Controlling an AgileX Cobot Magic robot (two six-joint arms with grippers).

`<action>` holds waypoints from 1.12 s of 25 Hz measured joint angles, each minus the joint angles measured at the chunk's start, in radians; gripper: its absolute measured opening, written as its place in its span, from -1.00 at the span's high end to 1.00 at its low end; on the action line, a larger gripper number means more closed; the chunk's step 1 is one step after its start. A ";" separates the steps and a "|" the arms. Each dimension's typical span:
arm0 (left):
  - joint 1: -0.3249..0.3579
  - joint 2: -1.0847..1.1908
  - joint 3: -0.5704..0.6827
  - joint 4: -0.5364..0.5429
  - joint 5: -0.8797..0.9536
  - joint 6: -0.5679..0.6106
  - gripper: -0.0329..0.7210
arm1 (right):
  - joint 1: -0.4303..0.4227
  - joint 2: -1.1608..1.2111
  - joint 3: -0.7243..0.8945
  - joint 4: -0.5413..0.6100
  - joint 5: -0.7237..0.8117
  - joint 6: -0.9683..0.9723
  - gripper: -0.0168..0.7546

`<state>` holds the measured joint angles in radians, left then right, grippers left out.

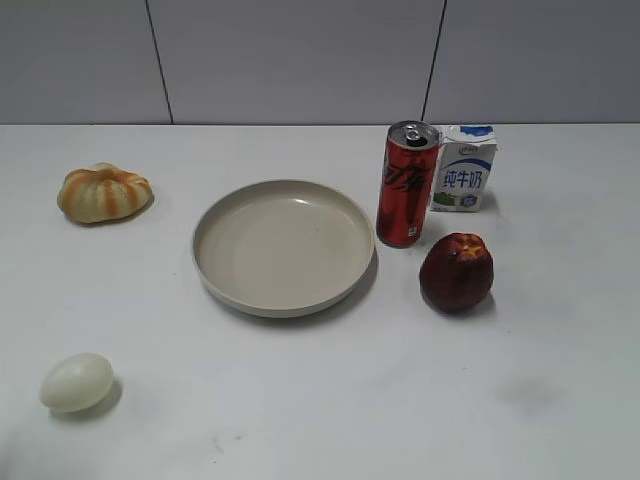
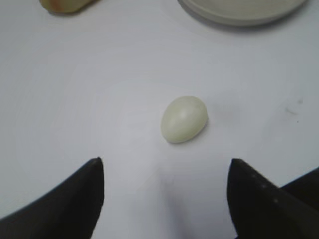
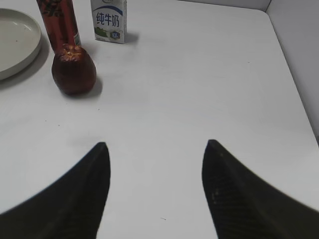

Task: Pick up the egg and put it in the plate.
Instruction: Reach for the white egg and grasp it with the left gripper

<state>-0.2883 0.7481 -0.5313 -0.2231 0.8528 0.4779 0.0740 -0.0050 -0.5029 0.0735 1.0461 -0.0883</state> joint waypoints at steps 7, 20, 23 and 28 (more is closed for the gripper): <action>-0.115 0.305 -0.083 0.002 -0.088 0.062 -0.57 | 0.000 0.000 0.000 0.000 0.000 0.000 -0.20; -0.150 0.874 -0.252 0.074 -0.125 0.088 -0.54 | 0.000 0.000 0.000 0.000 0.000 0.000 -0.20; -0.150 0.952 -0.264 0.084 -0.123 0.089 -0.54 | 0.000 0.000 0.000 0.000 0.000 0.000 -0.20; -0.150 1.031 -0.266 0.090 -0.113 0.089 -0.53 | 0.000 0.000 0.000 0.000 0.000 0.000 -0.20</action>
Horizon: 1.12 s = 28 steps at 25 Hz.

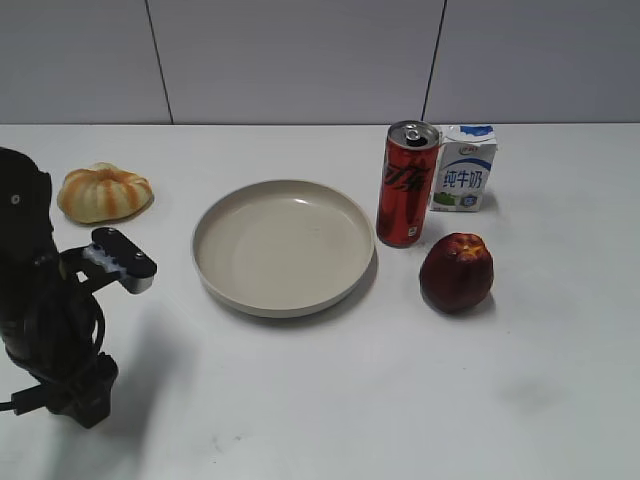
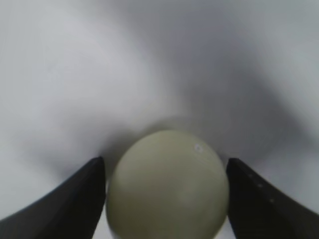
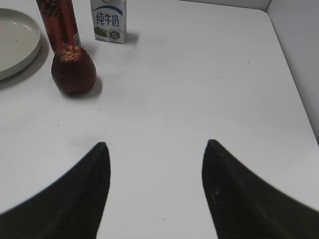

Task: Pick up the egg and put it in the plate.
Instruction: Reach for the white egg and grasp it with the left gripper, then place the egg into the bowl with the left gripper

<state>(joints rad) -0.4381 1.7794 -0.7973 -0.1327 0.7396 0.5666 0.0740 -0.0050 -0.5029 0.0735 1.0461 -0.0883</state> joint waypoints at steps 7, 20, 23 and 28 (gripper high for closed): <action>0.000 0.004 -0.035 0.001 0.011 0.001 -0.26 | 0.000 0.000 0.000 0.000 0.000 0.000 -0.20; -0.015 0.023 -0.505 -0.166 -0.080 0.001 -0.26 | 0.000 0.000 0.000 0.000 0.000 0.000 -0.20; -0.052 0.073 -0.547 -0.246 -0.179 0.001 -0.26 | 0.000 0.000 0.000 0.000 0.000 0.000 -0.20; -0.136 0.195 -0.548 -0.267 -0.250 0.002 -0.26 | 0.000 0.000 0.000 0.000 0.000 0.000 -0.20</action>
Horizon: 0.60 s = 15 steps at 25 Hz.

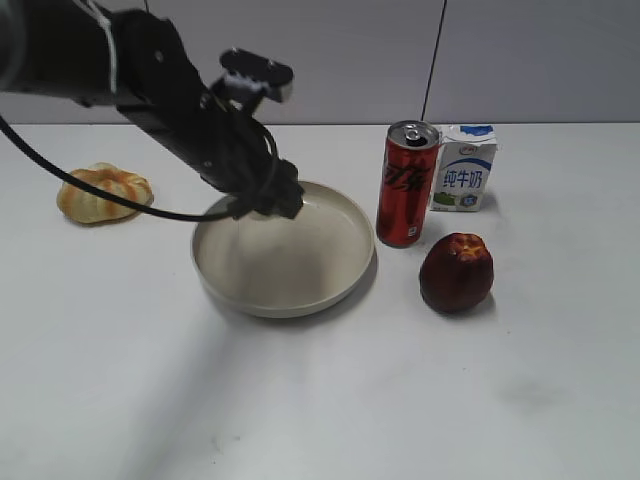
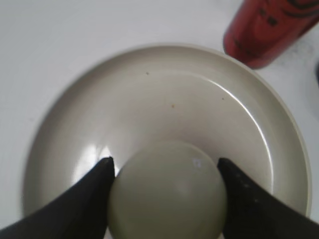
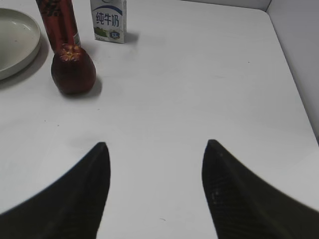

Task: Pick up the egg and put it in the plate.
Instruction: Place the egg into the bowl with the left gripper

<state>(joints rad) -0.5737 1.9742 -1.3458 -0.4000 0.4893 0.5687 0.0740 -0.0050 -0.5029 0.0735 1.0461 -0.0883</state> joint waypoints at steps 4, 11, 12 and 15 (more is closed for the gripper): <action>-0.048 0.089 0.000 -0.002 -0.008 0.000 -0.26 | 0.000 0.000 0.000 0.000 0.000 0.000 -0.20; -0.067 0.115 -0.001 -0.006 -0.011 0.000 -0.77 | 0.000 0.000 0.000 0.000 0.000 0.000 -0.20; -0.067 0.112 -0.004 -0.006 -0.006 0.000 -0.80 | 0.000 0.000 0.000 0.000 0.000 0.000 -0.20; -0.067 0.090 -0.029 -0.006 0.026 0.000 -0.78 | 0.000 0.000 0.000 0.000 0.000 0.000 -0.20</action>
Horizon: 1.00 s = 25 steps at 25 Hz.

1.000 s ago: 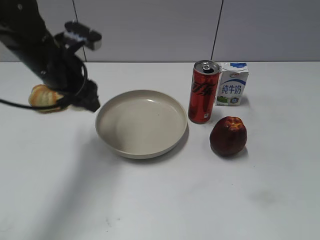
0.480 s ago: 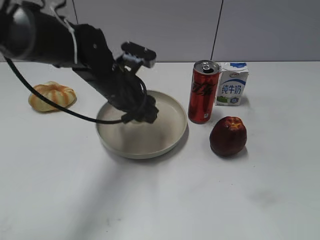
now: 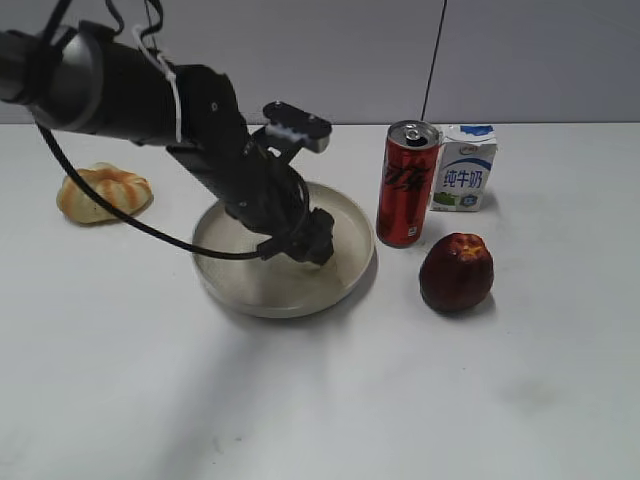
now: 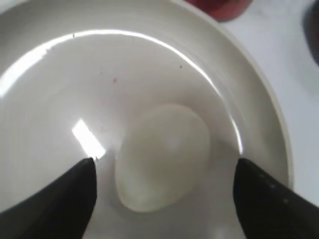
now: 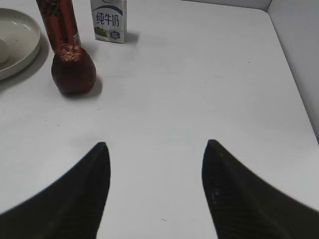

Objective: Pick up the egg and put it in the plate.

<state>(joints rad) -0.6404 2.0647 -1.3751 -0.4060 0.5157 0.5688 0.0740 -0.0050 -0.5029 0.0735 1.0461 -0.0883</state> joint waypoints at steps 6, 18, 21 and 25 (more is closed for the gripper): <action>0.031 -0.081 -0.133 0.057 0.135 -0.010 -0.71 | 0.000 0.000 0.000 0.000 0.000 0.000 -0.20; 0.285 -0.128 -0.520 0.361 0.687 -0.467 -0.65 | 0.000 0.000 0.000 0.000 0.000 0.000 -0.20; 0.350 -0.163 -0.521 0.363 0.698 -0.493 -0.65 | 0.000 0.000 0.000 0.000 0.000 0.000 -0.20; 0.426 -0.241 -0.491 0.364 0.700 -0.500 -0.64 | 0.000 0.000 0.000 0.000 0.000 0.000 -0.20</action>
<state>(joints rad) -0.2142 1.8239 -1.8662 -0.0421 1.2160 0.0691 0.0740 -0.0050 -0.5029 0.0735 1.0461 -0.0883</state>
